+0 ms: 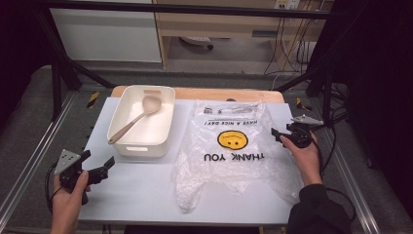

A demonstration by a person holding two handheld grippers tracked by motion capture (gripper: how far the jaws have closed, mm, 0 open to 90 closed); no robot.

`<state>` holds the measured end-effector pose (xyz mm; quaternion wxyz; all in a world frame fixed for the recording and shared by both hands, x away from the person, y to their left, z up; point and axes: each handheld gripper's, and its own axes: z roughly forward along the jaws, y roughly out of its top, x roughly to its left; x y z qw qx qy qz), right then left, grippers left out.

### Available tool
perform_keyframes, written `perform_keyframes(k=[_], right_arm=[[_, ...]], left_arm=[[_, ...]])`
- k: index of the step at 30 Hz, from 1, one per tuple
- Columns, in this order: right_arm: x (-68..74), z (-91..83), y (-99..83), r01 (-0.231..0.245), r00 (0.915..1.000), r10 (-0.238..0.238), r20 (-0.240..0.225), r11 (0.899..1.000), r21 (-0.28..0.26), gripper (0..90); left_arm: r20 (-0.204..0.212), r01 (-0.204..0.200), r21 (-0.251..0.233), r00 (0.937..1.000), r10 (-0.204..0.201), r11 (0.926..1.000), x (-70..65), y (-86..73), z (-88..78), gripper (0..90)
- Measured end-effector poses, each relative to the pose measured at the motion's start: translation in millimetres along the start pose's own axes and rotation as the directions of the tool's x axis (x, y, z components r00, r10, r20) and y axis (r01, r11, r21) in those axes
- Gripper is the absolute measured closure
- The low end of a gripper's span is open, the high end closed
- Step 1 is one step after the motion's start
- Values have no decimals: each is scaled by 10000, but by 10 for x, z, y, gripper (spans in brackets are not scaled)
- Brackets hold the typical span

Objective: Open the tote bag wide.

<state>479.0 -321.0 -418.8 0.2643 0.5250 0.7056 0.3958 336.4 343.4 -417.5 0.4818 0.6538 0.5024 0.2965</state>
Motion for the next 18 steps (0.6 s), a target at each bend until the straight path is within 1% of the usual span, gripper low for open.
perform_keyframes(k=[2, 3, 4, 5, 6, 7, 8, 9, 10, 11, 12, 14, 15, 18], right_arm=[[-19, 97, -50, -153, 9998, 158, -125, 9991, 394, 329], [-23, 169, -102, -173, 9996, 191, -212, 9966, 805, 387], [-23, 169, -102, -173, 9996, 191, -212, 9966, 805, 387], [-19, 221, -153, -207, 9987, 258, -430, 9931, 1151, 492], [-19, 221, -153, -207, 9987, 258, -430, 9931, 1151, 492], [-22, 236, -179, -152, 9968, 248, -756, 9921, 1247, 713], [-22, 236, -179, -152, 9968, 248, -756, 9921, 1247, 713], [-14, 236, -195, 50, 9964, 59, -851, 9919, 1270, 836], [-14, 236, -195, 50, 9964, 59, -851, 9919, 1270, 836], [-24, 244, -203, -163, 9947, 287, -988, 9922, 1237, 900], [-24, 244, -203, -163, 9947, 287, -988, 9922, 1237, 900], [-65, 256, -206, -471, 9949, 564, -836, 9928, 1098, 900], [-121, 270, -205, -1030, 9916, 1097, -693, 9903, 927, 900], [-213, 288, -207, -1500, 9880, 1520, -262, 9865, 653, 900]], left_arm=[[-29, -11, 28, 10000, 11, 10000, 0, -2, 1, 45], [-39, -13, 34, 10000, 13, 10000, -1, -2, 1, 45], [-46, -36, 43, 10000, 36, 10000, -1, -3, 1, 45], [-23, -6, 45, 10000, 6, 10000, -7, -5, 4, 45], [-25, -21, 51, 10000, 22, 10000, -8, -5, 4, 45], [-15, -25, 44, 10000, 25, 10000, -13, -5, 4, 45], [-15, -25, 44, 10000, 25, 10000, -13, -5, 4, 46], [-11, -44, 56, 10000, 44, 10000, -13, -4, 4, 45], [3, -43, 66, 10000, 43, 10000, -15, -4, 3, 45], [10, -43, 71, 10000, 43, 10000, -14, -3, 1, 45], [4, -37, 69, 10000, 37, 10000, -14, -3, -1, 45], [1, -41, 59, 10000, 41, 10000, -12, -3, -1, 46], [-2, -55, 62, 10000, 55, 10000, -10, -2, 0, 45], [-7, -72, 67, 10000, 72, 10000, -12, -1, 4, 45]])
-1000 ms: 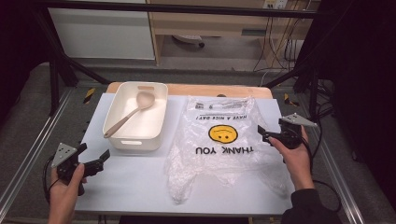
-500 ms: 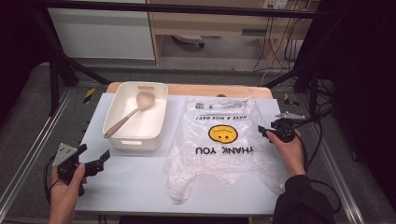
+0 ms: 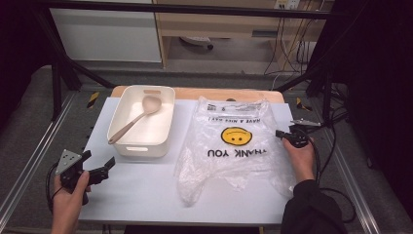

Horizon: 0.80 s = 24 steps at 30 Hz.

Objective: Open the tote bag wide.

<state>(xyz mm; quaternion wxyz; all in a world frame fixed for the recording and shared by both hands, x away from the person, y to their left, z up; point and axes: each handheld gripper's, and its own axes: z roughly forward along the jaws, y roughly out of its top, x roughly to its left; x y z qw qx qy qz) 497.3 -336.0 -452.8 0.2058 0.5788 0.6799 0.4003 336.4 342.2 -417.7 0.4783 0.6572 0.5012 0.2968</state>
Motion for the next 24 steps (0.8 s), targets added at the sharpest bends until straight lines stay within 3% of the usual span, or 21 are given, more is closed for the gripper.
perform_keyframes(k=[1, 2, 3, 7, 10, 13, 15, 16, 17, 18, 19, 20, 21, 22, 23, 24], right_arm=[[0, 0, 0, 0, 10000, 0, 0, 10000, 0, 900], [-57, 0, -1, -439, 9985, 445, 328, 9989, -184, 900], [-88, -7, -1, -579, 9972, 590, 450, 9980, -254, 900], [-174, -54, -11, -949, 9898, 996, 1023, 9943, -495, 900], [-182, -85, -24, -1041, 9882, 1091, 1077, 9932, -513, 900], [-131, -165, -35, -798, 9905, 875, 1061, 9940, -745, 736], [-61, -228, -9, -352, 9940, 433, 1008, 9961, -808, 619], [-61, -228, -9, -352, 9940, 433, 1008, 9961, -808, 619], [31, -308, 32, 86, 9944, -6, 1052, 9971, -758, 469], [31, -308, 32, 86, 9944, -6, 1052, 9971, -758, 469], [150, -408, 65, 432, 9947, -351, 971, 9957, -822, 354], [150, -408, 65, 432, 9947, -351, 971, 9957, -822, 354], [303, -522, 66, 1034, 9892, -910, 1152, 9889, -1063, 249], [303, -522, 66, 1034, 9892, -910, 1152, 9889, -1063, 249], [461, -625, 43, 1494, 9835, -1347, 1205, 9810, -1235, 188], [537, -666, 18, 1639, 9819, -1493, 1163, 9782, -1272, 173]], left_arm=[[-3, -11, 20, 10000, 11, 10000, 0, -1, 3, 45], [-4, -4, 31, 10000, 4, 10000, 0, -3, 5, 45], [-24, 22, 43, 10000, -22, 10000, 3, -7, 8, 45], [-51, 57, 26, 10000, -57, 10000, 10, -9, 1, 45], [-62, 35, -1, 10000, -35, 10000, 11, -3, -6, 46], [-33, 18, -22, 10000, -18, 10000, 1, 4, -7, 45], [6, 26, -78, 10000, -26, 10000, -12, 11, -10, 45], [22, -16, -81, 10000, 16, 10000, -15, 16, -16, 45], [42, 8, -123, 10000, -8, 9999, -20, 19, -19, 46], [42, 4, -144, 10000, -3, 9999, -22, 21, -24, 46], [31, -24, -140, 10000, 25, 9999, -21, 22, -32, 46], [42, -22, -142, 10000, 22, 9999, -20, 20, -39, 46], [59, -7, -139, 10000, 8, 9999, -18, 19, -49, 45], [73, 59, -174, 10000, -58, 9998, -18, 18, -58, 45], [98, 83, -199, 9999, -81, 9998, -18, 19, -68, 45], [78, 102, -251, 9999, -100, 9996, -20, 21, -76, 45]])
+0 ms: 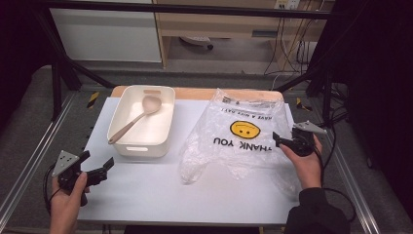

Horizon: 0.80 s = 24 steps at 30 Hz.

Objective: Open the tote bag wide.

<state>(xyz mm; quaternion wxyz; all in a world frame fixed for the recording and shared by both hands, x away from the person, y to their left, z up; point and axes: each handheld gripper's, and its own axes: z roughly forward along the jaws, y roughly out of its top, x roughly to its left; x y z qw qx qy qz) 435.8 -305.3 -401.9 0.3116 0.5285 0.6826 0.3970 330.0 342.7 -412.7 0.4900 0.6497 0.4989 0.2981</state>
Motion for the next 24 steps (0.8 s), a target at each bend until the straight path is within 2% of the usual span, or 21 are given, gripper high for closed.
perform_keyframes(k=[1, 2, 3, 4, 8, 11, 12, 13, 15, 16, 17, 18, 19, 20, 21, 22, 23, 24], right_arm=[[74, -43, -16, 67, 9999, -67, -142, 10000, -11, 161], [74, -43, -16, 67, 9999, -67, -142, 10000, -11, 161], [237, -120, -59, 350, 9989, -349, -322, 9994, 30, 141], [237, -120, -59, 350, 9989, -349, -322, 9994, 30, 141], [524, -204, -135, 729, 9942, -708, -813, 9971, 232, 112], [732, -231, -187, 1025, 9870, -978, -1278, 9943, 306, 113], [872, -232, -215, 1228, 9799, -1139, -1638, 9914, 451, 104], [942, -231, -227, 1421, 9752, -1308, -1786, 9885, 519, 102], [1075, -221, -239, 1560, 9678, -1405, -2087, 9860, 596, 96], [1075, -221, -239, 1560, 9678, -1405, -2087, 9860, 596, 96], [1238, -203, -255, 1678, 9561, -1472, -2536, 9839, 616, 99], [1300, -192, -265, 1844, 9509, -1611, -2643, 9807, 657, 103], [1300, -192, -265, 1844, 9509, -1611, -2643, 9807, 657, 103], [1465, -159, -301, 2386, 9354, -2084, -2857, 9682, 749, 119], [1540, -138, -322, 2569, 9282, -2227, -2980, 9631, 805, 121], [1540, -138, -322, 2569, 9282, -2227, -2980, 9631, 805, 121], [1674, -101, -360, 2722, 9141, -2269, -3360, 9577, 936, 131], [1736, -91, -376, 2835, 9058, -2328, -3541, 9539, 981, 133]], left_arm=[[4, -49, 9, 10000, 49, 10000, 2, 3, -9, 45], [21, -16, -13, 10000, 16, 10000, -1, 4, -13, 45], [30, 2, -47, 10000, -2, 10000, -6, 5, -15, 45], [34, -30, -44, 10000, 30, 10000, -8, 9, -18, 45], [154, -96, -5, 9998, 97, 10000, -22, 12, -4, 45], [126, -88, 43, 9999, 87, 10000, -23, 7, -2, 45], [119, -65, 16, 9999, 65, 10000, -22, 7, -7, 45], [104, -57, 24, 9999, 56, 10000, -18, 8, -12, 45], [35, 14, 32, 10000, -15, 10000, -13, 5, -15, 45], [36, 4, 53, 10000, -4, 10000, -10, 4, -15, 45], [23, 3, 54, 10000, -3, 10000, -11, 3, -14, 45], [21, -10, 72, 10000, 10, 10000, -12, 3, -11, 46], [43, -20, 119, 10000, 20, 9999, -13, 1, -6, 46], [48, -50, 182, 10000, 49, 9998, -18, -2, 4, 45], [48, -50, 182, 10000, 49, 9998, -18, -2, 4, 45], [52, -82, 212, 10000, 80, 9997, -17, -3, 4, 45], [63, -71, 215, 10000, 70, 9997, -17, -3, 2, 45], [62, -59, 202, 10000, 57, 9998, -16, -3, -1, 45]])
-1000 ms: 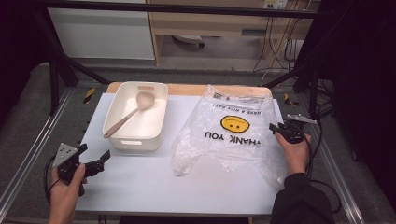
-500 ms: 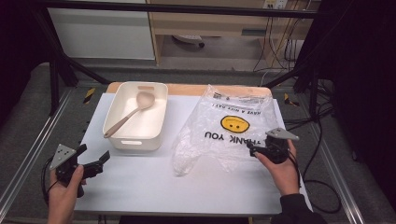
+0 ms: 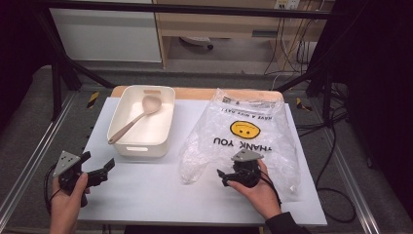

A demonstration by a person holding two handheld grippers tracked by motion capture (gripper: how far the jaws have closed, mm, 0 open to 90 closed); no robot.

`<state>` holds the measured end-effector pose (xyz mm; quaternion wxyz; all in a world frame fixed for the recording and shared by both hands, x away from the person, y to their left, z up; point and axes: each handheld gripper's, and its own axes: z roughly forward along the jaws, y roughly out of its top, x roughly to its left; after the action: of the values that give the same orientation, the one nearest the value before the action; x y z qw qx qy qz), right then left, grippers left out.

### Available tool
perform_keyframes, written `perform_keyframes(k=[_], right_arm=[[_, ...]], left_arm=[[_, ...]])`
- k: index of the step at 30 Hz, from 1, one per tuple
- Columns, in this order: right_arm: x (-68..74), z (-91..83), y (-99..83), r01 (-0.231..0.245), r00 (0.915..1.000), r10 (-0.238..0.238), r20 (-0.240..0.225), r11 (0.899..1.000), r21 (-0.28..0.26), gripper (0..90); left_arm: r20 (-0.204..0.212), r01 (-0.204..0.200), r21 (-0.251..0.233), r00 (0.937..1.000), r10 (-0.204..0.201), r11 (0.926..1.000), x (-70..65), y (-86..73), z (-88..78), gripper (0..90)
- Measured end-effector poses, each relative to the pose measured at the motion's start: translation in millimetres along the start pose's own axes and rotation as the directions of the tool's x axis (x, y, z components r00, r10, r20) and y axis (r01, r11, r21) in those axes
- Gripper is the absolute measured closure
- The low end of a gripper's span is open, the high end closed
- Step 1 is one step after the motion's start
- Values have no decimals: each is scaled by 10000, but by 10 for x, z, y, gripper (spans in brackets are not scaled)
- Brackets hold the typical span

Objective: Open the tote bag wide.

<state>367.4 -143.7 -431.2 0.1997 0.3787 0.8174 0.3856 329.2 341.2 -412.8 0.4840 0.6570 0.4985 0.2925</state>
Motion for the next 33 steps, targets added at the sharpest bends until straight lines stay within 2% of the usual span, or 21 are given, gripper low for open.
perform_keyframes(k=[1, 3, 4, 7, 8, 10, 11, 13, 17, 18, 23, 28, 31, 33], right_arm=[[0, 0, 0, 0, 10000, 0, 0, 10000, 0, 133], [135, 63, 25, 322, 9990, -319, -318, 9994, 100, 139], [135, 63, 25, 322, 9990, -319, -318, 9994, 100, 139], [263, 117, 81, 360, 9956, -368, -860, 9993, -105, 137], [263, 117, 81, 360, 9956, -368, -860, 9993, -105, 137], [337, 154, 116, 293, 9912, -313, -1285, 9994, -173, 127], [441, 205, 156, 559, 9869, -582, -1505, 9982, -194, 124], [493, 230, 182, 631, 9848, -660, -1608, 9977, -234, 126], [712, 332, 297, 1009, 9727, -1069, -2058, 9941, -398, 135], [806, 397, 346, 1127, 9676, -1204, -2217, 9925, -474, 148], [945, 556, 424, 1320, 9625, -1362, -2346, 9907, -337, 185], [956, 654, 434, 1275, 9645, -1267, -2315, 9918, -116, 183], [935, 696, 402, 1476, 9670, -1385, -2139, 9887, 272, 178], [926, 692, 388, 1513, 9675, -1414, -2097, 9880, 318, 182]], left_arm=[[-2, 12, -3, 10000, -12, 10000, 2, -1, -3, 45], [-5, 20, -12, 10000, -20, 10000, 4, -2, -2, 45], [-9, 20, -10, 10000, -20, 10000, 3, -1, -2, 45], [16, -14, 29, 10000, 14, 10000, -1, 3, 9, 45], [13, -49, 80, 10000, 49, 10000, -3, 1, 14, 45], [14, -62, 123, 10000, 62, 9999, -8, -2, 18, 46], [29, -68, 124, 10000, 68, 9999, -7, -3, 13, 45], [2, -68, 104, 10000, 68, 9999, -5, -4, 7, 46], [-18, -33, 115, 10000, 33, 9999, -4, -5, 10, 46], [7, -38, 128, 10000, 38, 9999, -5, -5, 11, 46], [61, -41, 93, 10000, 40, 9999, -9, -4, 10, 45], [109, -50, 133, 9999, 48, 9999, -8, -6, 14, 46], [103, -74, 114, 9999, 73, 9999, -12, -5, 10, 46], [103, -79, 130, 9999, 78, 9999, -13, -4, 12, 46]])
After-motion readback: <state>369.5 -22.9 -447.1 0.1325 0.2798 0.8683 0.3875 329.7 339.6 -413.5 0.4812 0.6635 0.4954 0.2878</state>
